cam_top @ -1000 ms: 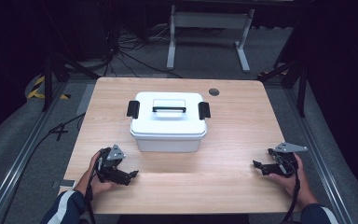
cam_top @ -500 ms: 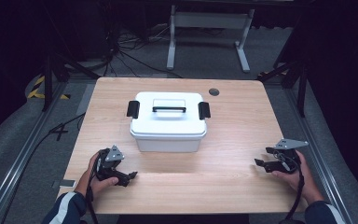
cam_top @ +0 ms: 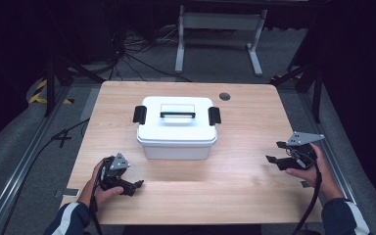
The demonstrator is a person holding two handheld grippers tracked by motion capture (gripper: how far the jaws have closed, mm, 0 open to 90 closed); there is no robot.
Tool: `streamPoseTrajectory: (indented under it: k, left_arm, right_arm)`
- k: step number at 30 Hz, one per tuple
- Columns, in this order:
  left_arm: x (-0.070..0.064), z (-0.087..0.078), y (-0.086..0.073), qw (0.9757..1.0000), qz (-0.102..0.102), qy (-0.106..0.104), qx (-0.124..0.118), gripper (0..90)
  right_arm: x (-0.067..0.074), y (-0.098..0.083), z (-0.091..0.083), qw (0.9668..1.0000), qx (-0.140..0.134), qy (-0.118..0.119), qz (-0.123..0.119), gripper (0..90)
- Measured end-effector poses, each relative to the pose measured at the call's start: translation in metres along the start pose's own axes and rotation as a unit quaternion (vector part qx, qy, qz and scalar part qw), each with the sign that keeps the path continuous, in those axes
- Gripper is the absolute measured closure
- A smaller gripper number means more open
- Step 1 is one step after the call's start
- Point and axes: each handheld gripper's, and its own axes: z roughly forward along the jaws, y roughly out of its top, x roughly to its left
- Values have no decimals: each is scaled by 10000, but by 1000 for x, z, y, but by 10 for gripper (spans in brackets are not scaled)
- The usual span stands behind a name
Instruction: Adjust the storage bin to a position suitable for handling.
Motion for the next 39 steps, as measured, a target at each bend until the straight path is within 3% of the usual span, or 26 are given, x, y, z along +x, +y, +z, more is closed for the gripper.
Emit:
streamPoseTrajectory:
  k: [9,26,39]
  left_arm:
    - [0,-1,-1,10000,-13,11,7,5]
    - [0,-1,-1,10000,-5,4,11,5]
    - [0,-1,-1,10000,7,-6,13,5]
  right_arm:
    - [7,38,-1,9991,-36,65,-413,296]
    - [19,90,0,9963,-56,186,-835,310]
    - [32,144,-2,9886,-111,331,-1462,375]
